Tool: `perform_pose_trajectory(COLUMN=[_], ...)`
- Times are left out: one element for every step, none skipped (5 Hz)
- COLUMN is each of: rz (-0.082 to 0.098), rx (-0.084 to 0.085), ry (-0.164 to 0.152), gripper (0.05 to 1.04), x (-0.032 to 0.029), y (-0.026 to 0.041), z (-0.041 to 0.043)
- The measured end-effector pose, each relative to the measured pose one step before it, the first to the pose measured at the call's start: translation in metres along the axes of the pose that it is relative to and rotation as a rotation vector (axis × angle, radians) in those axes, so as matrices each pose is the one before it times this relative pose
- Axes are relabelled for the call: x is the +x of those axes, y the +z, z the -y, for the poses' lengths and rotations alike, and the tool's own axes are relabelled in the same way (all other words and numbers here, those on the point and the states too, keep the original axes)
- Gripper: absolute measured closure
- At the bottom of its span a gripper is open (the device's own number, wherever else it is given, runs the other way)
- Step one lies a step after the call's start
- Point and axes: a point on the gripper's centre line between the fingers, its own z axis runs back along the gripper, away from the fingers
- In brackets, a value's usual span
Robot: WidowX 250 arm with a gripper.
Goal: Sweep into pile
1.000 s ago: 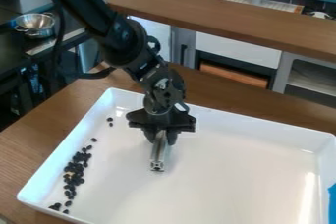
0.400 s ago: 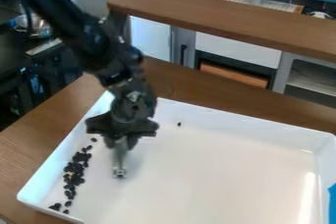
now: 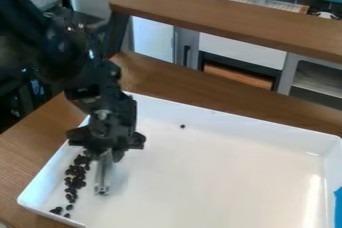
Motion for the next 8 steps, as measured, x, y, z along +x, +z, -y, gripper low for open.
perform_pose_trajectory(rz=[0.0144,0.0136,-0.0446,-0.0084,-0.02,-0.0149,-0.0032,-0.0122], rx=[-0.1754,-0.0951,-0.0209,-0.0023,0.004,0.0088,-0.004,0.0144], ry=[-0.047,-0.0311,-0.0672,-0.0329,0.0043,0.0324,0.0081,0.0124], gripper=[0.698,0.698,0.698,0.698,0.698,0.698,0.698,0.698], x=[0.00887,0.01816,0.00205,0.00586,-0.00173,0.00022,0.00035,-0.00307], y=[0.01399,0.00089,-0.01918,-0.01181,-0.00731,-0.00112,0.00011,-0.00104], z=[0.03836,0.03585,0.01558,0.00412,0.00003,-0.01019,-0.00252,-0.00842])
